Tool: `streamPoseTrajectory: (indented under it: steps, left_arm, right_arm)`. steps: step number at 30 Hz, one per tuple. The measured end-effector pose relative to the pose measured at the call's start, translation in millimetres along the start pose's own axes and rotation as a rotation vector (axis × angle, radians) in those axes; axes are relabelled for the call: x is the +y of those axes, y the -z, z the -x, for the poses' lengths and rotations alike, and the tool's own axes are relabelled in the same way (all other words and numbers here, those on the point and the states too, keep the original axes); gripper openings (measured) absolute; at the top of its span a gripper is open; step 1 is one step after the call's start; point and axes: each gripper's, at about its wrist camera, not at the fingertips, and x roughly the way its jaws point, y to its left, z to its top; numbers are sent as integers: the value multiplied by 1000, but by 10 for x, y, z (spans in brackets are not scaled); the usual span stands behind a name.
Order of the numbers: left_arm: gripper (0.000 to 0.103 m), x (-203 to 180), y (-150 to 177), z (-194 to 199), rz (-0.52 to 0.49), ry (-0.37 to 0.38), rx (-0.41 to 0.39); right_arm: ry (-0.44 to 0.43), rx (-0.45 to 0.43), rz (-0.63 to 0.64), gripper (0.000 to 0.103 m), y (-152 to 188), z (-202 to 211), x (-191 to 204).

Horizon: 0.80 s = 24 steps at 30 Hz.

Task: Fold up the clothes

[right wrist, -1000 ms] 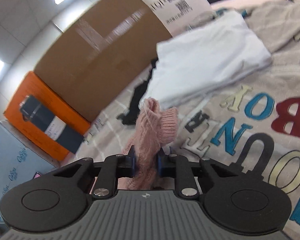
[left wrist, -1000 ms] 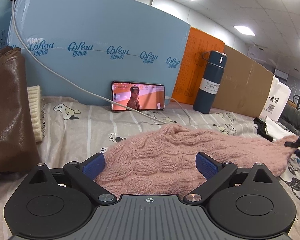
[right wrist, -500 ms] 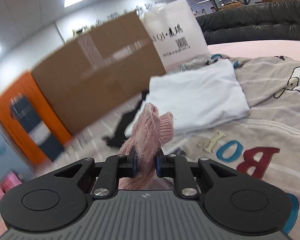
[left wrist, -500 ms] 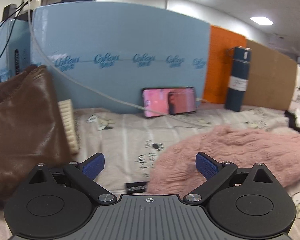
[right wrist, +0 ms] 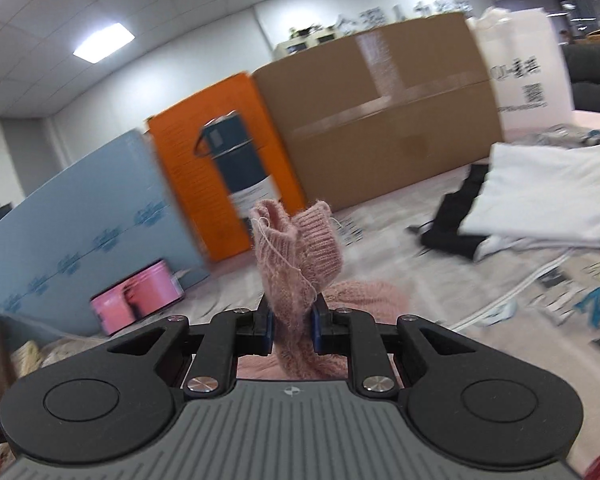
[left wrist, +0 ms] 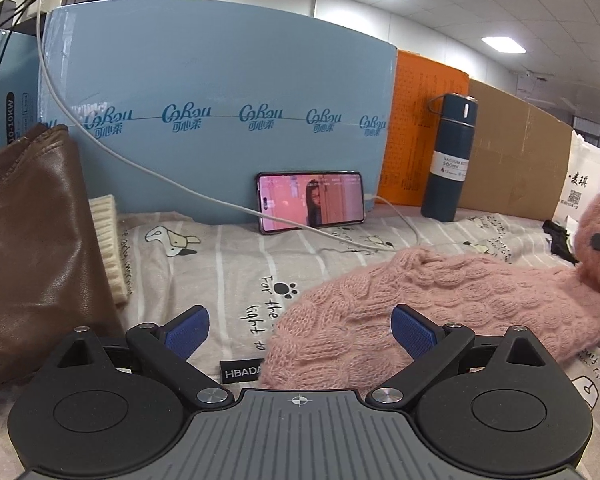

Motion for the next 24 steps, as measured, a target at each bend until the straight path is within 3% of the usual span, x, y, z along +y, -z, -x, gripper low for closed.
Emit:
streamPoseTrajectory:
  steps: [3, 5, 9, 11, 14, 16, 21, 24]
  left_arm:
    - [99, -5, 1, 8, -1, 8, -1]
    - [99, -3, 1, 14, 1, 11, -4]
    - [99, 5, 2, 15, 8, 18, -1]
    - [100, 4, 4, 15, 8, 19, -1]
    - [99, -1, 7, 15, 6, 21, 0]
    - [99, -4, 9, 15, 4, 25, 0]
    - [100, -12, 17, 5, 2, 37, 8]
    - [100, -8, 23, -3, 5, 41, 11]
  right_arm:
    - [-30, 36, 41, 21, 103, -110, 229]
    - [-36, 54, 67, 37, 178, -166, 322]
    - [-61, 81, 107, 57, 298, -199, 451]
    - [-89, 64, 138, 75, 336, -152, 516]
    - [-156, 23, 192, 88, 384, -65, 607]
    - [-179, 29, 214, 90, 406, -68, 649]
    - [-200, 163, 169, 90, 501, -278, 608]
    - [-211, 167, 150, 91, 540, -301, 579]
